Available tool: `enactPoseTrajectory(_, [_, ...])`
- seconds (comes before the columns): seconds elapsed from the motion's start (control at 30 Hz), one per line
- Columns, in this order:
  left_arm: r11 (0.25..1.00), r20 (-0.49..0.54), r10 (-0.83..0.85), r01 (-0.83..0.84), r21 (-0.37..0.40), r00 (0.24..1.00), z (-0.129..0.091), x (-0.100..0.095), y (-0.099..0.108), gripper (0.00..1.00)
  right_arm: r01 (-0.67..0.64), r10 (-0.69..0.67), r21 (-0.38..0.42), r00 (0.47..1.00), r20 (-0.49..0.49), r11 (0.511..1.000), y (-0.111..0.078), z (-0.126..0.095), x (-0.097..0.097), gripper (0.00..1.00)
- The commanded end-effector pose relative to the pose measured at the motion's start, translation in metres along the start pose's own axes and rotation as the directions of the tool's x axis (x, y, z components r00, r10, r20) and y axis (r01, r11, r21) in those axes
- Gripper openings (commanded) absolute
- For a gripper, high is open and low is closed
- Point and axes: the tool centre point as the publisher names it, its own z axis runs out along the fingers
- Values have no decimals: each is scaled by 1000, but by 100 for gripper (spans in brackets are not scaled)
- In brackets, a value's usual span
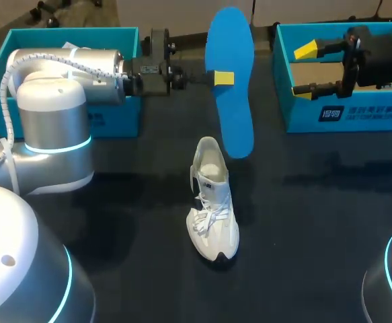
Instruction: Take the shoe out of the shoebox, open the shoe tongue, remove and reinsert the insole, then place the shoe into the shoebox
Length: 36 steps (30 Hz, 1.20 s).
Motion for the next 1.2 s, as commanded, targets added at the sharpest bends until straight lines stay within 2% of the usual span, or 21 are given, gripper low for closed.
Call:
enactPoseTrajectory(0.03, [989, -56, -149, 147, -33, 987, -2, -8, -3, 0, 0, 0, 0, 1000, 2, 1000, 0, 1, 0, 100])
enactPoseTrajectory(0.27, [959, -90, -283, 281, -34, 955, -3, -16, 1, 0, 11, -10, -9, 1000, 9, 1000, -1, 1, 2, 100])
enactPoseTrajectory(0.4, [936, -113, -351, 349, -33, 930, -1, -24, 3, 0, 52, -48, -56, 997, 66, 997, -7, -1, 11, 100])
enactPoseTrajectory(0.7, [894, -118, -447, 446, -31, 887, 1, -36, 8, 0, 71, -53, -81, 976, 210, 994, -14, -1, 33, 100])
enactPoseTrajectory(0.97, [854, -113, -518, 520, -18, 848, 8, -47, 9, 0, 77, -36, -94, 923, 383, 993, -16, 10, 53, 100])
enactPoseTrajectory(1.2, [819, -109, -572, 573, -27, 813, 12, -56, 13, 0, 67, -6, -88, 827, 563, 994, -16, 21, 75, 100])
